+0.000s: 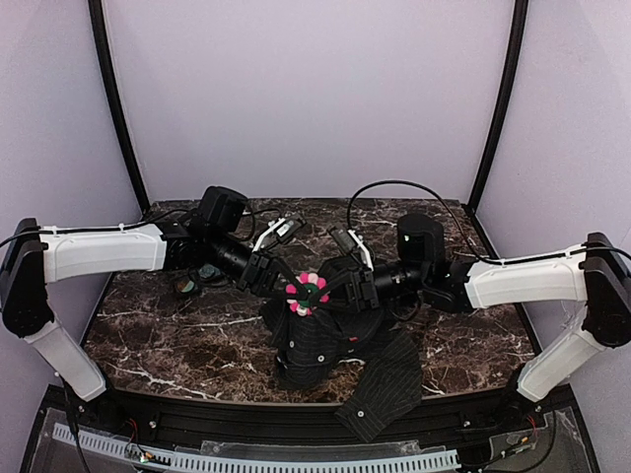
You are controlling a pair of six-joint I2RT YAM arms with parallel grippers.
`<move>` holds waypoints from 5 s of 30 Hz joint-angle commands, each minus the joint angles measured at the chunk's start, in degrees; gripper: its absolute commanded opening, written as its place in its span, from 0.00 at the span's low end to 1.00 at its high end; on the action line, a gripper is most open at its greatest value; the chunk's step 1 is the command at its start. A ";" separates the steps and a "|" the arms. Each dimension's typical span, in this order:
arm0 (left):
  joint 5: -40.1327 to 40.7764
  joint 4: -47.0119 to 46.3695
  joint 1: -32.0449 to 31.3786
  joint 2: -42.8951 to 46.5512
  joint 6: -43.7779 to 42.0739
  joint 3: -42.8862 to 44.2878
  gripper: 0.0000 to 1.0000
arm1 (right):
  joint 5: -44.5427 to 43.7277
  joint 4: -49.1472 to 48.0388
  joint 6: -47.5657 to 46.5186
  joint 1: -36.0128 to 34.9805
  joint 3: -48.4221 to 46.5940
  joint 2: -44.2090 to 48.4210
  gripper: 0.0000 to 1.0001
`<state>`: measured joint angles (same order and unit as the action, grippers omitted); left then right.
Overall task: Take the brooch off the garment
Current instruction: Pass from the left arm to the right, then open the brooch with the crumpled clothing.
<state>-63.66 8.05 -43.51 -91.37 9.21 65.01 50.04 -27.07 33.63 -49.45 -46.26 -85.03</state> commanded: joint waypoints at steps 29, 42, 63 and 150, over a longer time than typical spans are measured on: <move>-0.47 1.39 -2.04 1.28 -1.99 1.22 0.01 | -12.55 5.53 6.65 0.32 -3.54 -7.17 0.00; -1.15 1.37 -6.14 1.04 -1.99 1.35 0.01 | -10.99 9.64 3.41 1.90 -8.56 -12.12 0.01; 3.06 8.58 -2.54 1.75 -6.12 4.00 0.63 | -7.07 6.94 0.30 3.26 -6.13 -5.55 0.00; 1.39 5.18 1.41 2.00 -3.78 2.31 0.01 | -6.32 8.60 -3.04 2.50 -4.77 -0.22 0.46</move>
<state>-60.75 14.55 -42.22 -91.15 5.39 67.02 43.64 -15.00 29.61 -46.46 -50.54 -84.05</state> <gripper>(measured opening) 0.082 0.499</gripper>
